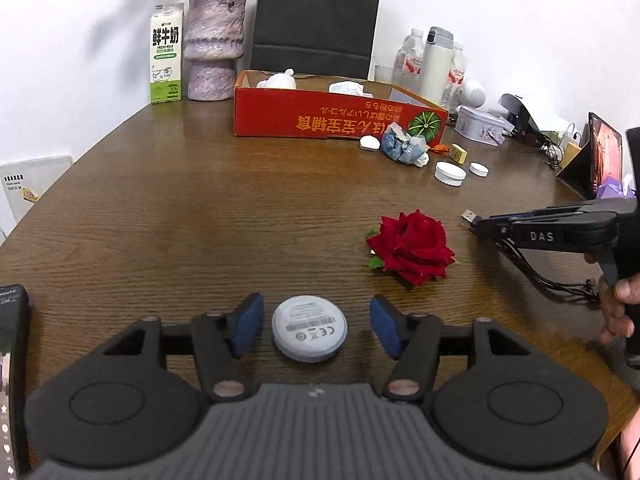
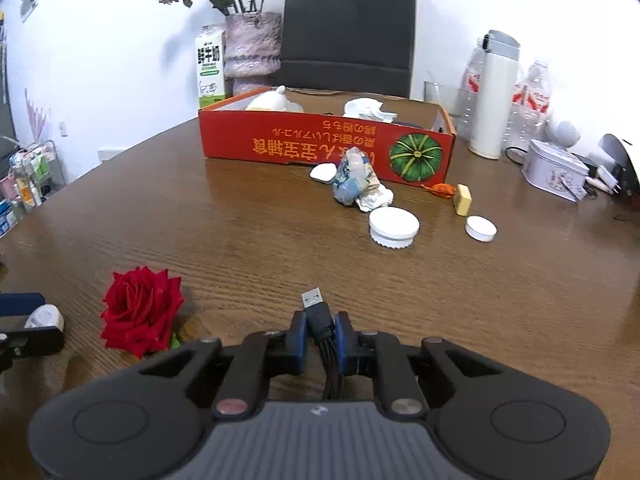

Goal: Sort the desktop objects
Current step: 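Carry the cable with the right tool while the left tool carries the disc to the box, then open the left tool inside the box while the right tool releases the cable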

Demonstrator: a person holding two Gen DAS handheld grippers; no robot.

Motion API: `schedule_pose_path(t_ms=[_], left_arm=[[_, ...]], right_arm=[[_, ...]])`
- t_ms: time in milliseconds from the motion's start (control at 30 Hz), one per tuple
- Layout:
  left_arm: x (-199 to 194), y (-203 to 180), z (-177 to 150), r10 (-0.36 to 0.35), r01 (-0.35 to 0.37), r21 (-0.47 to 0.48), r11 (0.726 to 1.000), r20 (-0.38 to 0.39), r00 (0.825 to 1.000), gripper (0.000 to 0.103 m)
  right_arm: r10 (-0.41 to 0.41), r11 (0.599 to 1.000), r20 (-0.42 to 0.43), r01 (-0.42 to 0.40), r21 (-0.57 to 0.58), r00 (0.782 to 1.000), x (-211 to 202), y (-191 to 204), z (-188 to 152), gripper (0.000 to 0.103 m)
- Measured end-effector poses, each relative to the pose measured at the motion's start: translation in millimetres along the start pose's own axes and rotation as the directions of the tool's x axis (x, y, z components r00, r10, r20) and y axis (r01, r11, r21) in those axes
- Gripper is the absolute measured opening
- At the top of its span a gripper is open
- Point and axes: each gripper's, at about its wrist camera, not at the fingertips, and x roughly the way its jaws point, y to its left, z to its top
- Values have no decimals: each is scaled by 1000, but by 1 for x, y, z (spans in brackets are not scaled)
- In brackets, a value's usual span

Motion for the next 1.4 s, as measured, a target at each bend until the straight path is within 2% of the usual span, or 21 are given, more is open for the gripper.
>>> schedule_pose_path(t_ms=[33,133,333,433,600,767,867,967,1033,1133,1267,1400], left_arm=[[-1,-1,0,-1,1,1,1000,-4,1000,61],[-3,-3,1,-23,23,3,1000,-15,1000,40],[-7,-13,1,-35,35,-3,999,-11,999,40],[-15,-19,10,-42,42,3,999,30,999,40],[-22,-22,29,-41,41,1,999,92,995,40],[-28,-13,42,-35,40,-43,998,120,992,40],[-27,-13,57,-47,55,-50,997,143,989,40],[-25,-16,77,-50,64,-77,995,175,983,40],[-23,-18,93,-63,82,-89,993,199,978,40],[-19,-26,118,-50,66,-57,996,241,969,40],[-9,-29,162,-37,50,-37,998,292,956,40],[18,-25,213,-33,46,-39,998,294,955,40]], right_arm=[[-6,1000,12,6,8,1000,-5,0,-2,13],[-17,999,42,16,31,999,-20,1,-7,13],[-23,999,95,19,35,995,-51,6,-12,12],[-18,999,126,13,46,992,-65,7,-11,6],[-4,998,156,-6,67,988,-71,2,-5,6],[29,991,171,-51,128,985,-80,-14,-2,5],[23,987,208,-54,148,978,-92,-20,2,5],[19,982,263,-67,175,965,-102,-25,13,5],[15,981,318,-75,177,948,-109,-27,24,5],[14,979,393,-92,181,920,-113,-32,47,5],[12,981,475,-102,165,880,-109,-41,91,4],[5,992,517,-69,105,856,-90,-52,146,4]])
